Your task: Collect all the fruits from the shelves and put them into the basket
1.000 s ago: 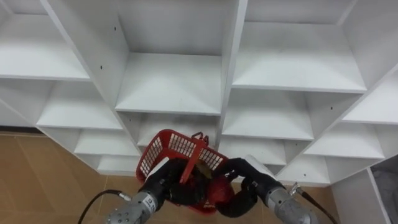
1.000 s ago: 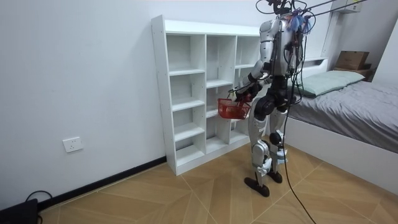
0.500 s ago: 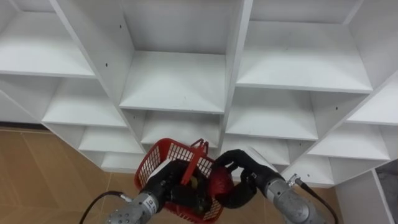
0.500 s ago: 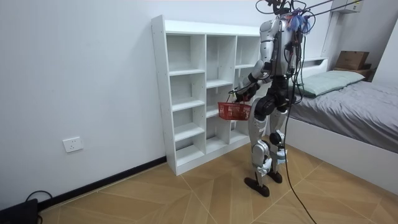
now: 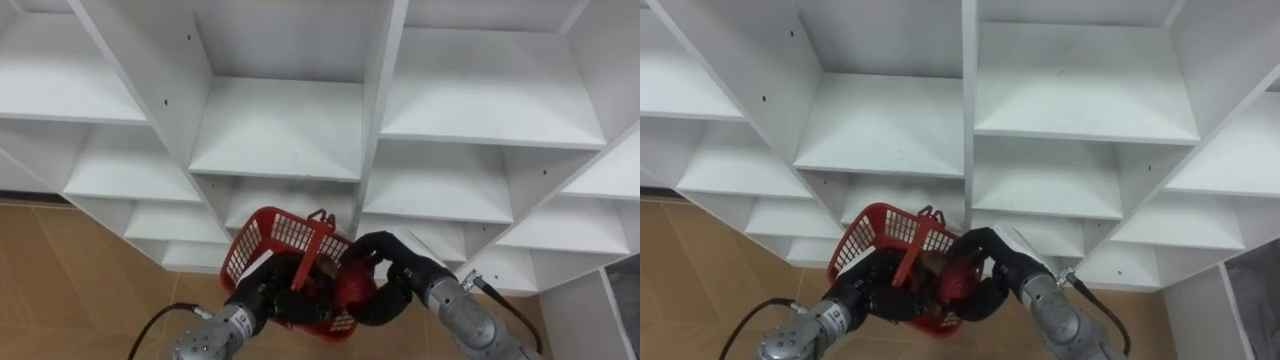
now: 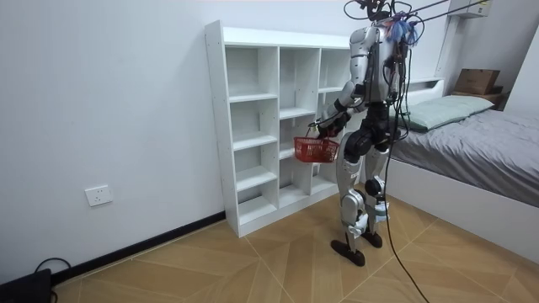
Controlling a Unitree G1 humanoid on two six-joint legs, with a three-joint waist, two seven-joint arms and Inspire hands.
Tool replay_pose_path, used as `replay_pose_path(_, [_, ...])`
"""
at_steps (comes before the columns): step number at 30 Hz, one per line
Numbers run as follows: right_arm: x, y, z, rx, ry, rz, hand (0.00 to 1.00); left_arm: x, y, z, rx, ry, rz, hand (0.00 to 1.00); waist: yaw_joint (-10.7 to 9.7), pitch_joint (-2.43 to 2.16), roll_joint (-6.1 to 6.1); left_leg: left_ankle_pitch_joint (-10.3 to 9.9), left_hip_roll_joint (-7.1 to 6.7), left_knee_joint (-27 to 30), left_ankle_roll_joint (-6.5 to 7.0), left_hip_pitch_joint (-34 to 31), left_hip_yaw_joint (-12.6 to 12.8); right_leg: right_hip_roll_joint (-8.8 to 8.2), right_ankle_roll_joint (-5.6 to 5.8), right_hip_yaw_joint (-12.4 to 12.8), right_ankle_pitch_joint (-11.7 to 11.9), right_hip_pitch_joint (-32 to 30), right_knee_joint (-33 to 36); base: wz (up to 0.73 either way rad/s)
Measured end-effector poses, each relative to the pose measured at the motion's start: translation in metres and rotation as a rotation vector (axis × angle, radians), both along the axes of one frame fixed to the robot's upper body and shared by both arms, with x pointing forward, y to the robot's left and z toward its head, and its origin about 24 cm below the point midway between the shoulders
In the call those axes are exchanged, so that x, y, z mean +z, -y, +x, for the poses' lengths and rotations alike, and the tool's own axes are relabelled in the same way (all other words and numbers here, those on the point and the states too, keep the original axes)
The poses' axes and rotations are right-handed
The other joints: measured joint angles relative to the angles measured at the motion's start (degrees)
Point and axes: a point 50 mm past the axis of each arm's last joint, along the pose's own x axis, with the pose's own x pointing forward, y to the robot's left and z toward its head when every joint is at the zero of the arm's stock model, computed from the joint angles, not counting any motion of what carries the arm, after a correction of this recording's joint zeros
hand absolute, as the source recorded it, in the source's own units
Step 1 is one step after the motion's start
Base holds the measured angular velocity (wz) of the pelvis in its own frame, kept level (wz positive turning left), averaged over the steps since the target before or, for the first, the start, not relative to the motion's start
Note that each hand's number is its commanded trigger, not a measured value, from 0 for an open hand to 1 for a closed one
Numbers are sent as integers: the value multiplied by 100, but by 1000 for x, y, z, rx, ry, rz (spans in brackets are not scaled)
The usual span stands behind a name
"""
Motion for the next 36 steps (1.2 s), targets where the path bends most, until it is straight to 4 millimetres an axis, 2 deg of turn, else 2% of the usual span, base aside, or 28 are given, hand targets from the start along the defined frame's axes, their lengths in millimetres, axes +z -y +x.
replay_pose_path(15, [-3,-8,-1,31,-25,-28,100,-2,-4,-2,-25,-14,28,100,-6,-7,8,-1,3,63,0,-21,-48,-16,-8,-42,6,2,79,1])
replay_pose_path(23, [-5,-9,-2,45,-42,-29,100,-3,-7,-4,-48,-24,37,100,-12,-58,92,-1,2,111,0,-58,-65,-4,-12,-48,9,0,89,2])
replay_pose_path(30, [-9,-8,-5,52,-72,-36,100,-4,-6,-5,-63,-27,48,100,-15,-54,100,-1,-2,111,0,-75,-71,-2,-12,-36,8,-14,79,0])
replay_pose_path(36, [-9,-9,-5,61,-75,-38,100,-3,-5,-4,-67,-23,50,100,-21,-32,135,-1,0,112,0,-100,-112,-8,-12,-35,8,-27,73,1])
